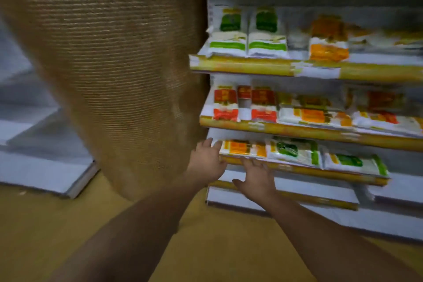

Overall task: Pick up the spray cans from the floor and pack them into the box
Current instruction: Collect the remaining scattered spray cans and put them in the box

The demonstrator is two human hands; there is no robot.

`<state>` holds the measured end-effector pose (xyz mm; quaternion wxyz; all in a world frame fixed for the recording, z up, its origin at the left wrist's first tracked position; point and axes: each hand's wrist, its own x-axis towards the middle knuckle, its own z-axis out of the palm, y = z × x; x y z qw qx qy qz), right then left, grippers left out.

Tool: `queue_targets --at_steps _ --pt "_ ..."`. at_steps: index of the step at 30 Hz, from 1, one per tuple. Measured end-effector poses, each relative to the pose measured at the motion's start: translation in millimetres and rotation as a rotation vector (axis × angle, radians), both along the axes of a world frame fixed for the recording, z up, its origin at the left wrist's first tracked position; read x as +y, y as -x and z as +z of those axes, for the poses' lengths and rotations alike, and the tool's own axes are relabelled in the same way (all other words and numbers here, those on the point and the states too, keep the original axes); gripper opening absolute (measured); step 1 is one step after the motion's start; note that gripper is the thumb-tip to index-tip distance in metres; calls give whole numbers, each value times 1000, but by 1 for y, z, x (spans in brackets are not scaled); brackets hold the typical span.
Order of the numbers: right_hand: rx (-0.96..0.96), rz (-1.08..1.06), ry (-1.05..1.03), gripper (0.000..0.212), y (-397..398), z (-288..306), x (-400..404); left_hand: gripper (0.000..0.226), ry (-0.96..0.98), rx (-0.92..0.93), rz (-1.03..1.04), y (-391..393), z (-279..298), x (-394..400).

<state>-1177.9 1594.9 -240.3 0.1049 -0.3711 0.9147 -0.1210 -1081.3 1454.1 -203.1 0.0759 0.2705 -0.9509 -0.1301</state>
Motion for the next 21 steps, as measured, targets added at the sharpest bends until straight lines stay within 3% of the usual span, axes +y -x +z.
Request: queue_targets --at_steps 10,21 --pt "-49 350 -108 73 -101 -26 -180 70 -175 -27 487 -160 -41 -148" --pt "-155 505 -343 76 -82 -139 -332 75 -362 -122 730 -171 -145 -273"
